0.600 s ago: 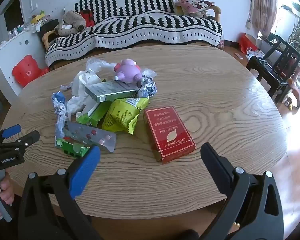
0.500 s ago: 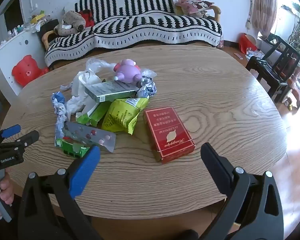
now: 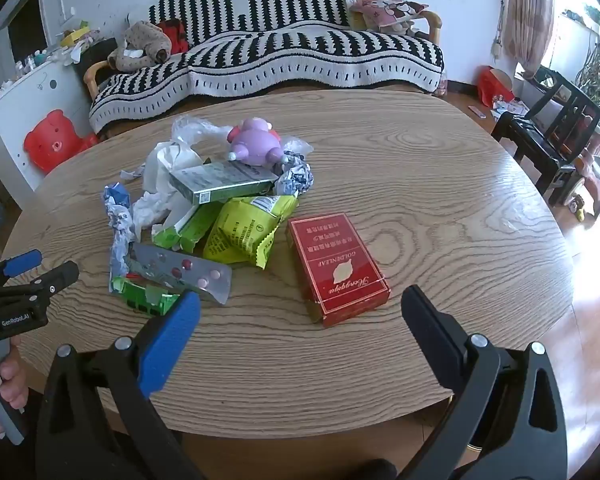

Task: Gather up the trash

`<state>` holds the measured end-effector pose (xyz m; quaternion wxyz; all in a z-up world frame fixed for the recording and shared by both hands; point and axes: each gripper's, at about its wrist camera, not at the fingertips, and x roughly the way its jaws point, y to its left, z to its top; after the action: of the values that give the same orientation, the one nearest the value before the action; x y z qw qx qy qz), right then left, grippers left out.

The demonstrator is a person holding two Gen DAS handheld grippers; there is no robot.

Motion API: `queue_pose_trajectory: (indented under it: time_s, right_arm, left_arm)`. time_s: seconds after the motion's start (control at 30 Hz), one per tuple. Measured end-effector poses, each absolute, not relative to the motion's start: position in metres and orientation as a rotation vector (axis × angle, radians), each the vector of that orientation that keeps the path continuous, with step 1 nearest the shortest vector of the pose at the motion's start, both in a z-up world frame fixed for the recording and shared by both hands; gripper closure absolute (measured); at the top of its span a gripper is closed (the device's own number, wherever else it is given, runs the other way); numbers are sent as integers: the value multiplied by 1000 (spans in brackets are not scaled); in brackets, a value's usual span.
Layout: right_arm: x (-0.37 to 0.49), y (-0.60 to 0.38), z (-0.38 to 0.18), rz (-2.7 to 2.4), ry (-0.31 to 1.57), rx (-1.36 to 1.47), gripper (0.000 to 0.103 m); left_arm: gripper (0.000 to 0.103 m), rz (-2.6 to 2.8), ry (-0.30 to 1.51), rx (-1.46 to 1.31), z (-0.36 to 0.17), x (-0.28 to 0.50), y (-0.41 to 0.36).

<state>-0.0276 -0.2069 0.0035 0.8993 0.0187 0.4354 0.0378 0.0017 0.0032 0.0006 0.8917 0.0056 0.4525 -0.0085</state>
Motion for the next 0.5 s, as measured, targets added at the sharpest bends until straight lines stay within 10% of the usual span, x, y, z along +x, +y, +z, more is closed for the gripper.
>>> queue_pose_trajectory:
  time_s: [0.5]
  right_arm:
    - [-28, -206, 3, 78, 901, 39, 6]
  left_arm:
    - [5, -16, 941, 9, 0, 0, 1]
